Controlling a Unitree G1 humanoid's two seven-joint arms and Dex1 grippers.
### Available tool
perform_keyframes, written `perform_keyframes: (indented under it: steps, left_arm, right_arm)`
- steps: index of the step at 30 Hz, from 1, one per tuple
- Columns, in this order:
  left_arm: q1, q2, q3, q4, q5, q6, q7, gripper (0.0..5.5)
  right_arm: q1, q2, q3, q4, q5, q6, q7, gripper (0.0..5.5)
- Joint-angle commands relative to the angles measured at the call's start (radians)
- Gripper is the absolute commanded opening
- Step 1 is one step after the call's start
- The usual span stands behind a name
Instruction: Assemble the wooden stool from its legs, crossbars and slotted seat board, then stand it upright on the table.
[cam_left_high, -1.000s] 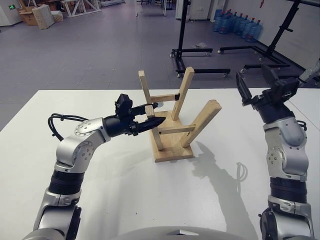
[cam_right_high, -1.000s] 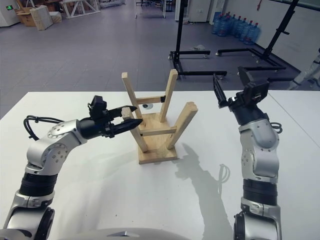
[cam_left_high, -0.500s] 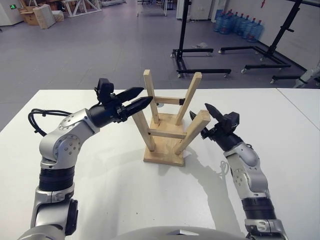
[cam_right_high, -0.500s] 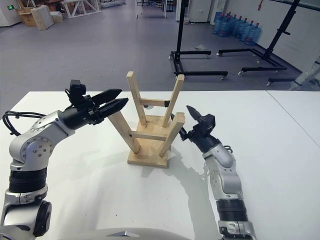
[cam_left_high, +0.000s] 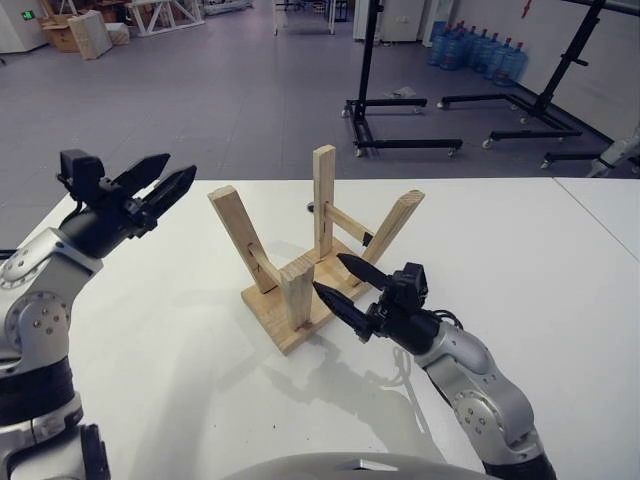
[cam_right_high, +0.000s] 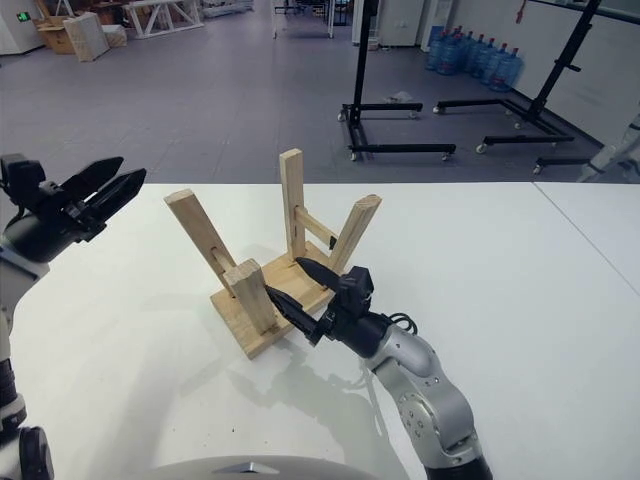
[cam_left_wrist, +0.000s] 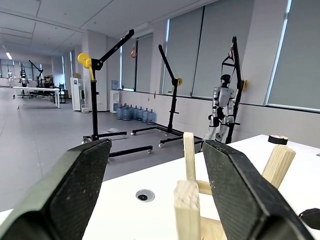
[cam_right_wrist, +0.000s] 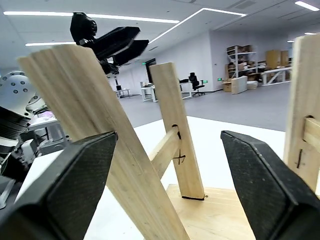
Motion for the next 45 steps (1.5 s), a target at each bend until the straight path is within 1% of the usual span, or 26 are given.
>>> perform_keyframes:
  steps: [1,5,6,8,10,12,19,22,24,27,31,35,38,40,42,45]
  left_arm:
    - [0.114,-0.004,0.014,-0.056,0.015,-0.027,-0.011,3.3]
    - [0.212,-0.029,0.021,-0.107,0.01,-0.06,-0.006,3.3]
    - [0.226,-0.037,0.018,-0.117,0.006,-0.066,-0.002,3.3]
    - [0.242,-0.057,-0.006,-0.129,0.006,-0.077,0.003,3.3]
    - [0.242,-0.076,-0.044,-0.128,0.016,-0.085,0.006,3.3]
    - [0.234,-0.084,-0.075,-0.118,0.029,-0.094,0.007,3.3]
    - [0.152,-0.073,-0.151,-0.084,0.039,-0.083,0.0,3.3]
    - [0.129,-0.064,-0.165,-0.075,0.037,-0.077,-0.006,3.3]
    - [0.122,-0.054,-0.17,-0.067,0.04,-0.072,-0.009,3.3]
    - [0.148,-0.024,-0.165,-0.071,0.053,-0.073,-0.026,3.3]
    - [0.178,0.052,-0.114,-0.037,0.077,-0.086,-0.076,3.3]
    - [0.223,0.137,-0.069,-0.005,0.128,-0.107,-0.134,3.3]
    - [0.319,0.225,-0.047,0.007,0.214,-0.165,-0.226,3.3]
    - [0.378,0.268,-0.053,-0.001,0.272,-0.228,-0.293,3.3]
    - [0.445,0.286,-0.04,-0.055,0.274,-0.287,-0.386,3.3]
    - [0.474,0.276,-0.028,-0.117,0.235,-0.33,-0.454,3.3]
  right_arm:
    - [-0.024,-0.136,-0.094,0.027,0.075,0.065,0.123,3.83]
    - [-0.037,-0.33,-0.271,0.155,0.238,0.18,0.337,3.83]
    - [-0.047,-0.357,-0.292,0.197,0.243,0.186,0.374,3.83]
    - [-0.095,-0.38,-0.295,0.312,0.179,0.138,0.417,3.83]
    - [-0.178,-0.37,-0.266,0.442,0.12,0.081,0.468,3.83]
    - [-0.285,-0.326,-0.227,0.592,0.047,-0.002,0.502,3.83]
    - [-0.557,-0.229,-0.157,1.087,-0.166,-0.283,0.592,3.83]
    - [-0.615,-0.195,-0.153,1.246,-0.217,-0.388,0.631,3.83]
    - [-0.623,-0.167,-0.154,1.283,-0.226,-0.432,0.663,3.83]
    - [-0.589,-0.125,-0.136,1.23,-0.226,-0.462,0.703,3.83]
    - [-0.466,-0.116,-0.108,1.028,-0.212,-0.439,0.718,3.83]
    - [-0.325,-0.146,-0.102,0.788,-0.181,-0.356,0.694,3.83]
    - [-0.201,-0.175,-0.09,0.576,-0.159,-0.286,0.663,3.83]
    - [-0.124,-0.193,-0.093,0.435,-0.127,-0.229,0.629,3.83]
    - [-0.056,-0.214,-0.099,0.313,-0.101,-0.179,0.594,3.83]
    - [-0.069,-0.265,-0.155,0.308,-0.087,-0.155,0.577,3.83]
